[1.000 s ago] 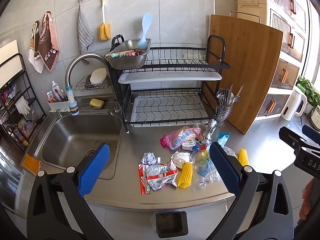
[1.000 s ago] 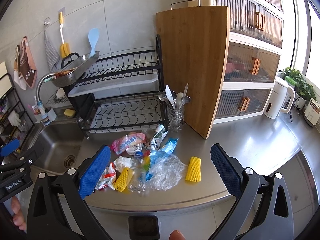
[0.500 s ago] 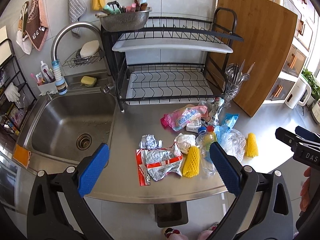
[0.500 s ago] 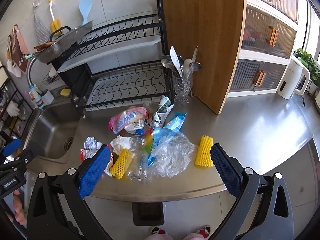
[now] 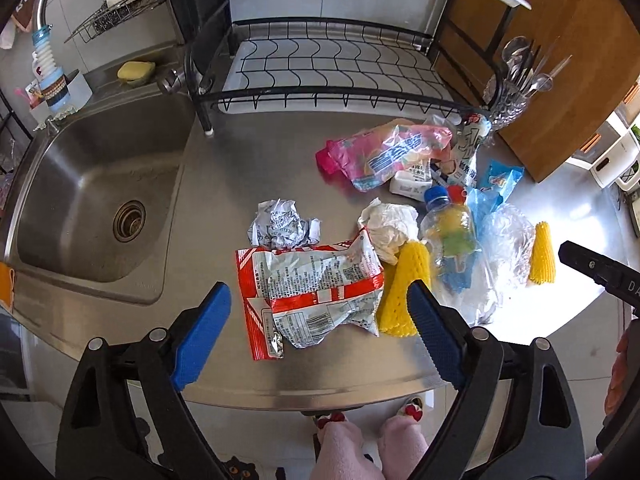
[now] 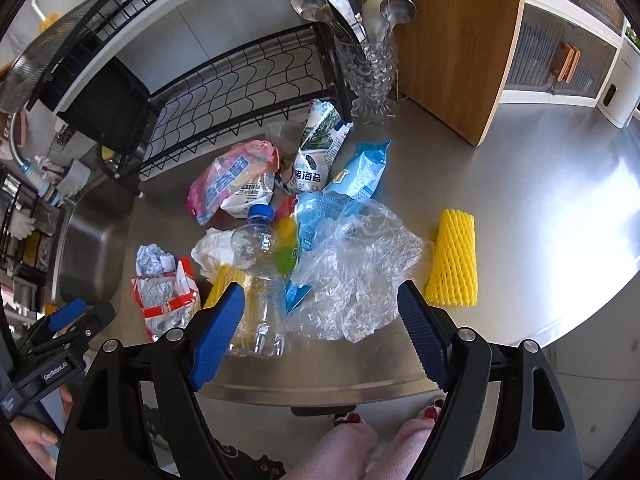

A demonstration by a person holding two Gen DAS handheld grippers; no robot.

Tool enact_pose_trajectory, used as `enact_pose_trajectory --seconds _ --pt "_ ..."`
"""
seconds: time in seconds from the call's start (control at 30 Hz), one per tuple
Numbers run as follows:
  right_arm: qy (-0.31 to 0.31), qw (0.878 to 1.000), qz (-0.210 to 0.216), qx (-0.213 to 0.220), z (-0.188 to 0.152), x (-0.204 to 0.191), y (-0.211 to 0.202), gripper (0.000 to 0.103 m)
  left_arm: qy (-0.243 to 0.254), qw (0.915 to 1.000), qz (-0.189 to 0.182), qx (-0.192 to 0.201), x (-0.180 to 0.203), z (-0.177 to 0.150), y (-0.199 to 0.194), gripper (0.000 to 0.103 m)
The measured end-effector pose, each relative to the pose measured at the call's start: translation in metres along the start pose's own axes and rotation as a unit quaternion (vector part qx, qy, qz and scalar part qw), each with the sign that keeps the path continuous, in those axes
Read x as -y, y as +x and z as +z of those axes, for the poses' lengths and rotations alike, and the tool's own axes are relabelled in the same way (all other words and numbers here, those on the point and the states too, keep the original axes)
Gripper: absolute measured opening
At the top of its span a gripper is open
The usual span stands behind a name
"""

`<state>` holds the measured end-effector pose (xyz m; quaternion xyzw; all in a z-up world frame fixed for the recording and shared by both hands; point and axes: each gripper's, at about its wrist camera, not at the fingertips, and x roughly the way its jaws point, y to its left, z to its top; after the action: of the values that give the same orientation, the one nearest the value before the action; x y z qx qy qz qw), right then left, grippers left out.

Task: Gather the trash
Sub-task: 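Grasp the red-white snack wrapper with left tool while right tool grasps clear plastic bag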

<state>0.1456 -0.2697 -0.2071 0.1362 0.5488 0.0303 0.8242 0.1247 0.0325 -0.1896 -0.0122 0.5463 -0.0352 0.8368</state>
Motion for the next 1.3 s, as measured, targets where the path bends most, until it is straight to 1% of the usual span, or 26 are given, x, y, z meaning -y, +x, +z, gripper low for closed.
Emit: enact_pose_trajectory --seconds 0.07,0.13,0.2,0.37,0.57,0.73,0.93,1.1,1.17,1.2,1.3 --pt "0.007 1.0 -0.004 -0.017 0.002 0.004 0.014 0.075 0.002 0.9999 0.002 -0.012 -0.002 0.0 0.013 0.086" --pt "0.013 0.999 -0.007 -0.031 0.004 0.007 0.027 0.067 0.003 0.9997 0.001 -0.023 -0.003 0.001 0.024 0.087" --pt "0.019 0.999 -0.004 -0.04 0.004 0.01 0.037 0.063 0.005 0.9995 0.0 -0.03 -0.004 0.0 0.033 0.087" --pt "0.029 0.999 -0.004 -0.044 0.007 0.012 0.052 0.063 0.002 0.9991 0.005 -0.041 -0.006 0.002 0.051 0.089" --pt "0.036 0.998 0.001 -0.052 0.011 0.013 0.067 0.063 0.006 0.9986 0.018 -0.049 -0.008 0.004 0.064 0.094" --pt "0.041 0.998 -0.003 -0.056 0.012 0.014 0.076 0.063 0.012 0.9983 0.011 -0.057 -0.002 0.005 0.073 0.094" --pt "0.041 0.996 -0.01 -0.075 0.01 0.015 0.093 0.062 0.014 0.9972 0.011 -0.073 0.004 0.003 0.092 0.094" --pt "0.042 0.995 -0.014 -0.091 0.004 0.018 0.106 0.062 0.011 0.9967 0.001 -0.08 0.003 -0.001 0.101 0.095" --pt "0.042 0.994 -0.016 -0.097 0.002 0.019 0.111 0.057 0.008 0.9966 0.0 -0.081 0.002 -0.003 0.105 0.096" --pt "0.039 0.994 -0.019 -0.102 0.002 0.018 0.114 0.052 0.007 0.9964 -0.005 -0.084 0.001 -0.004 0.107 0.096" --pt "0.034 0.994 -0.025 -0.102 0.001 0.017 0.116 0.05 -0.002 0.9957 -0.025 -0.089 -0.002 -0.011 0.113 0.096"
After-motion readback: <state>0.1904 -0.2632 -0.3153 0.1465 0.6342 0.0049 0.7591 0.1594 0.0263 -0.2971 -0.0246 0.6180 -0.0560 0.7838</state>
